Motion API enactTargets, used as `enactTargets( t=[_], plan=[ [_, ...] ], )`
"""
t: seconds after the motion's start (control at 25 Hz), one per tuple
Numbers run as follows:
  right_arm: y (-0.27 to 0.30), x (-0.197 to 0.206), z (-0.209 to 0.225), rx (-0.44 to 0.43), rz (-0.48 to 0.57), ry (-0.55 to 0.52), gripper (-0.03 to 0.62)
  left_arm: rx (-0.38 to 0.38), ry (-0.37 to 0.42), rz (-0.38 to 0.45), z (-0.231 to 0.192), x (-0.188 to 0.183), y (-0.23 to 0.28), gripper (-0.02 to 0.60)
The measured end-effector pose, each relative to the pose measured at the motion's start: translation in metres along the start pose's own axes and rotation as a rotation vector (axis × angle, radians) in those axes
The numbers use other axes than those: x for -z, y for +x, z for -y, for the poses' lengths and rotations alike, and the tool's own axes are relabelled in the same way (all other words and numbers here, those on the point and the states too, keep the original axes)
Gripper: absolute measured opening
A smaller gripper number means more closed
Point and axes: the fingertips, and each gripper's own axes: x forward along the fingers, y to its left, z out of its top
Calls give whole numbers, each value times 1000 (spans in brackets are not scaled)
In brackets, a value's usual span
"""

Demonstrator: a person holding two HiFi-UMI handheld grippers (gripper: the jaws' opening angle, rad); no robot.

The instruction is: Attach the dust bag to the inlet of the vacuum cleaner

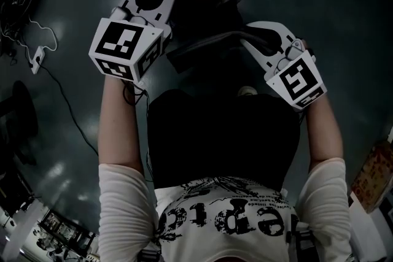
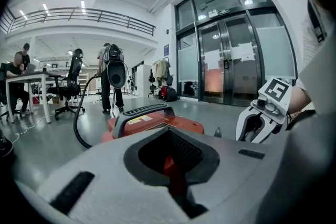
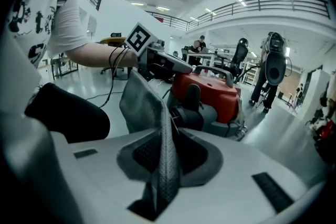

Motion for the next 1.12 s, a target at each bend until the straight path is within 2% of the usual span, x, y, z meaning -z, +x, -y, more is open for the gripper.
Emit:
enactTargets(
  t=[0.24, 0.4, 0.6, 0.8, 0.92, 1.04, 1.12],
  plan=[
    [1, -1, -5, -19, -12, 43, 54, 10, 14, 6, 1, 0, 0, 3],
    [-3, -2, -9, -10, -5, 105, 56, 12, -8, 23, 0, -2, -3, 3],
    [-11, 2, -12, 42, 14, 126, 133, 3, -21, 27, 0, -2, -5, 3],
    [-33, -17, 1, 137, 131, 208, 141, 13, -31, 20, 0, 0, -3, 3],
    [-67, -43, 21, 228, 286, 290, 140, 23, -61, 27, 0, -3, -6, 3],
    [-105, -67, 45, 356, 429, 366, 137, -17, -89, 81, -3, -19, -20, 3],
    [-120, -75, 59, 459, 451, 380, 50, -46, -90, 124, -4, -34, -32, 3]
  ],
)
